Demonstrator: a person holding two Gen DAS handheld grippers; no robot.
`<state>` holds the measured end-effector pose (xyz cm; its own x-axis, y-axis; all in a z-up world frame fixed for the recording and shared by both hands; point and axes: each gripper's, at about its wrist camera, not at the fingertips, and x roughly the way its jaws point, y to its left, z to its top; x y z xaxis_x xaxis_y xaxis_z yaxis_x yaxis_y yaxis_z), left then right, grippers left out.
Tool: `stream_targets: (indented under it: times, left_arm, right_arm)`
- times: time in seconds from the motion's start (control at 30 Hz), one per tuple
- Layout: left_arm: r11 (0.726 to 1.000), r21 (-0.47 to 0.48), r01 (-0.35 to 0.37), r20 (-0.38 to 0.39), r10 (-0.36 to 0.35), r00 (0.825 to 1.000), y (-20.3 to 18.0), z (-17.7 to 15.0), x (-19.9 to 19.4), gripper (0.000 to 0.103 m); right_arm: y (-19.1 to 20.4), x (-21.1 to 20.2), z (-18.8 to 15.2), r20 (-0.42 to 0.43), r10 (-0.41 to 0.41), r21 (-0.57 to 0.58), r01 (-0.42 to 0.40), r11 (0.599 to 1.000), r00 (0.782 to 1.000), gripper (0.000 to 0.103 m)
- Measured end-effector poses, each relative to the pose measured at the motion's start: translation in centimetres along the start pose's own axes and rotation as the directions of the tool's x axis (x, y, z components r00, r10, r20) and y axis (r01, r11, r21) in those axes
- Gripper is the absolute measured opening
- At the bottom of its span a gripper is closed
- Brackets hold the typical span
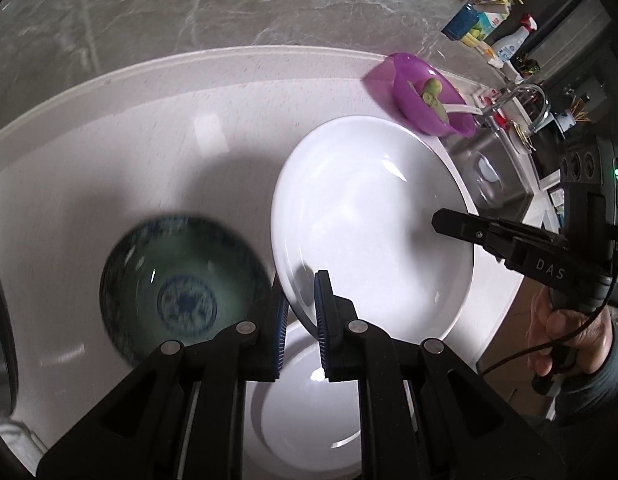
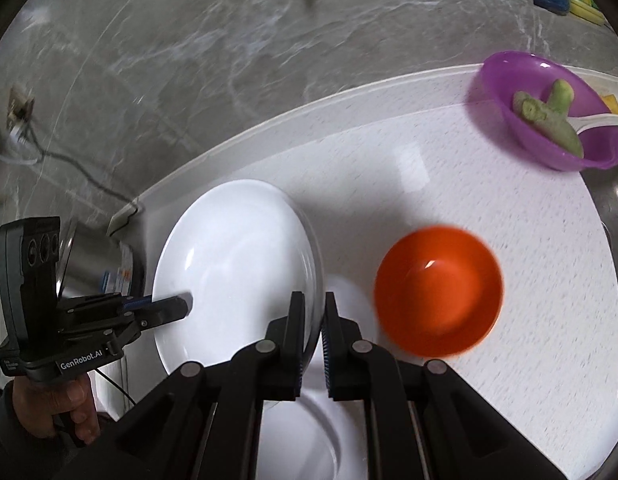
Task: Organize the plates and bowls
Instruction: 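Lift the white bowl with both grippers and lower it onto the deep plate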
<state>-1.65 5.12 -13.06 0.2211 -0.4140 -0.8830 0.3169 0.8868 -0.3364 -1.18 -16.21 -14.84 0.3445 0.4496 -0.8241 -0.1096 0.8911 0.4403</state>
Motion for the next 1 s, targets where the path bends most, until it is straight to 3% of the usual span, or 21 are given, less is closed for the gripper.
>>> stream_targets:
  times: [0.47, 1.0]
  left_arm:
    - [0.996, -0.074, 0.038, -0.029, -0.041, 0.999, 2.4, -12.8, -2.1, 0.011]
    - [0.998, -0.057, 0.037, -0.099, -0.042, 0.994, 2.1, -18.8, 2.0, 0.011]
  right_arm:
    - [3.0, 0.5, -7.6, -0.110, 0.001, -0.046, -0.007, 0.999, 0.994, 0.010]
    - [1.9, 2.5, -13.5, -0.226, -0.036, -0.006, 0.036, 0.999, 0.974, 0.010]
